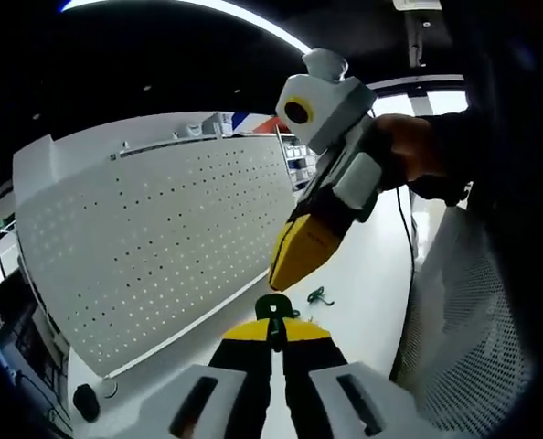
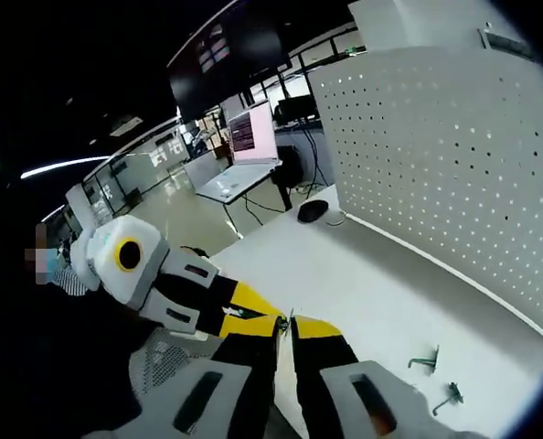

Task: Insert the hook assembly into the mounting plate slot until the hook locks in place.

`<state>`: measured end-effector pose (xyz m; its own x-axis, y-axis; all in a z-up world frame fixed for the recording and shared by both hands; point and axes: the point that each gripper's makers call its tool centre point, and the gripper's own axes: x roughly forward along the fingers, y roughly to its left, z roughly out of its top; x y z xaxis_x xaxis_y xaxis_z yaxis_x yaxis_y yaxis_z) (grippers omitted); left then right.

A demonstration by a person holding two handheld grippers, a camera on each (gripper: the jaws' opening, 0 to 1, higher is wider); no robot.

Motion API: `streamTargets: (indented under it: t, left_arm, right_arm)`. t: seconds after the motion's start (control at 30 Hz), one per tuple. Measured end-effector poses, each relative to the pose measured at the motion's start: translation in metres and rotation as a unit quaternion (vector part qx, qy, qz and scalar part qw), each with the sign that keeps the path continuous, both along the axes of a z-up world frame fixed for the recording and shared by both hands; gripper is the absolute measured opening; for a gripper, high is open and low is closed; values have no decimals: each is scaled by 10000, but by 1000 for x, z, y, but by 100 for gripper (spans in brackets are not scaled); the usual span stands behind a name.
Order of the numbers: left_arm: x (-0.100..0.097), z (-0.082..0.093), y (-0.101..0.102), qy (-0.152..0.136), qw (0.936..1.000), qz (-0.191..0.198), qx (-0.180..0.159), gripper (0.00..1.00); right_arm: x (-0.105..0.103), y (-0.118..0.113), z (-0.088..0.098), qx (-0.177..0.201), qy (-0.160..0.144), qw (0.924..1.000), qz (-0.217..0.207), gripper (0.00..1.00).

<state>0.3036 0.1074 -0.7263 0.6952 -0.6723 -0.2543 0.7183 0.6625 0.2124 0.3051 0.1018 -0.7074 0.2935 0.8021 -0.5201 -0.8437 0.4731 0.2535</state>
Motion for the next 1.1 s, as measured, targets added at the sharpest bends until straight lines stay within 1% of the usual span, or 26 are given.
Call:
streamTargets:
  t: [0.1, 0.13, 0.17, 0.3, 0.5, 0.63, 0.73, 0.77, 0.93, 1.07, 1.1]
  left_arm:
    - [0, 1, 2, 5, 10000, 59, -63, 3]
    - [0, 1, 3, 20, 9999, 77, -88, 3]
    - [0, 1, 3, 26, 9999, 93, -105, 3]
    - [0, 3, 6, 40, 9997, 159, -173, 3]
    - [1, 6, 10, 31, 9991, 306, -279, 3]
    - [3, 13, 17, -9, 9980, 478, -412, 3]
    - [7, 16, 26, -22, 9972, 635, -398, 3]
    - [8, 18, 29, -41, 9969, 672, -397, 3]
    - [20, 43, 49, -272, 9936, 964, -522, 3]
    - [34, 59, 69, -335, 9888, 1268, -708, 3]
    - [37, 61, 73, -330, 9877, 1347, -720, 3]
  right_arm:
    - [-2, 0, 2, 11, -173, 9998, 23, 9]
    - [-1, 0, 4, 20, -323, 9995, 35, 11]
    - [-1, 0, 5, 25, -404, 9992, 46, 12]
    - [-2, 0, 6, 2, -571, 9983, 64, 17]
    - [0, -5, 14, 142, -752, 9971, 2, 25]
    - [2, -9, 19, 215, -902, 9957, -68, 30]
    - [3, -11, 22, 215, -1022, 9945, -101, 33]
    - [3, -11, 23, 212, -1051, 9942, -100, 34]
    - [6, -11, 31, 286, -1237, 9918, -142, 40]
    - [6, -12, 36, 354, -1333, 9903, -169, 45]
    - [6, -12, 38, 367, -1399, 9893, -193, 47]
